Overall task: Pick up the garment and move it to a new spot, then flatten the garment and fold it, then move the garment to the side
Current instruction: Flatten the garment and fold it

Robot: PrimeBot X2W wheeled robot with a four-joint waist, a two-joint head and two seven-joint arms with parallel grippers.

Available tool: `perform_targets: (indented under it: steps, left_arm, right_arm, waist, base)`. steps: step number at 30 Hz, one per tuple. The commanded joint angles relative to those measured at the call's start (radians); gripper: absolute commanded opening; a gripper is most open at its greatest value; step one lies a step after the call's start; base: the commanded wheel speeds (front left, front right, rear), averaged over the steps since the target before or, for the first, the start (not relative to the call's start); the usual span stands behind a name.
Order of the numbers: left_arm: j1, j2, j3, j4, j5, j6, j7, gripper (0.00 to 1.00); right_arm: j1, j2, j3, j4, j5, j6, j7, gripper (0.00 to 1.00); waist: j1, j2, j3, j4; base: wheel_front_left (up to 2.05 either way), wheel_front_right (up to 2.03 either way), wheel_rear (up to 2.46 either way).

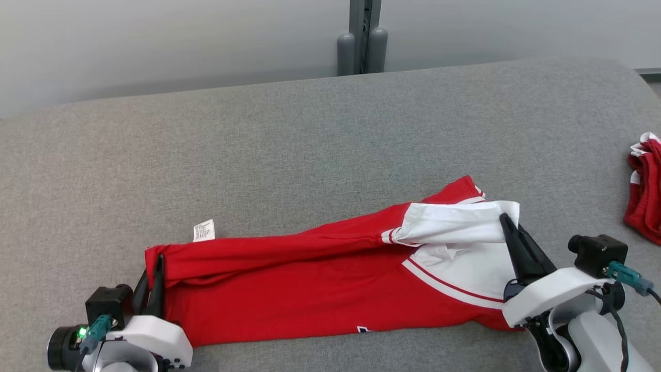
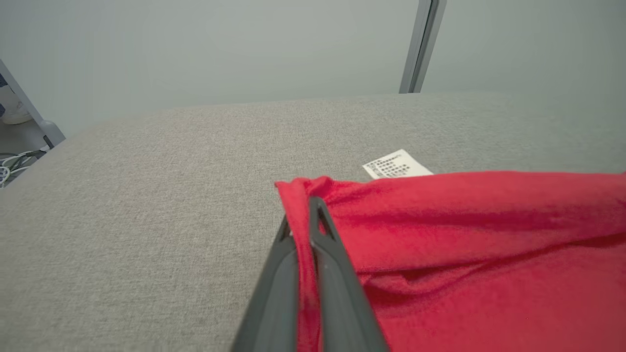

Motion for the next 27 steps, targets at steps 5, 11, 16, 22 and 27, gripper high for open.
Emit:
perform_targets:
  steps: [5,11,16,22,27]
  left_arm:
    - [0.045,0.003,0.023,-0.025,0.018,-0.016,-0.001,0.00]
    - [0.084,-0.012,0.036,-0.039,0.021,-0.008,-0.001,0.93]
    - [0.179,-0.026,0.059,-0.114,0.033,0.053,-0.001,1.00]
    - [0.279,-0.029,0.035,-0.198,0.060,0.127,-0.001,1.00]
    - [0.310,-0.029,-0.013,-0.230,0.046,0.166,-0.001,1.00]
  right_arm:
    - [0.043,0.021,-0.032,-0.002,-0.021,0.000,-0.006,0.00]
    - [0.076,0.035,-0.045,0.016,-0.050,0.000,-0.006,0.45]
    - [0.138,0.046,-0.126,-0.006,-0.068,0.000,-0.006,1.00]
    - [0.191,0.067,-0.216,-0.025,-0.137,0.000,-0.006,1.00]
    - [0.195,0.090,-0.253,-0.011,-0.197,0.000,-0.005,1.00]
  waist:
    - [0.0000,-0.0001,-0.013,-0.010]
    - [0.0000,-0.0001,-0.016,-0.016]
    - [0.0000,-0.0001,-0.040,-0.009]
    - [0.0000,-0.0001,-0.080,0.006]
    - [0.0000,-0.0001,-0.103,0.031]
  base:
    - [0.00,0.00,0.00]
    - [0.00,0.00,0.00]
    - [0.00,0.00,0.00]
    - [0.00,0.00,0.00]
    - [0.00,0.00,0.00]
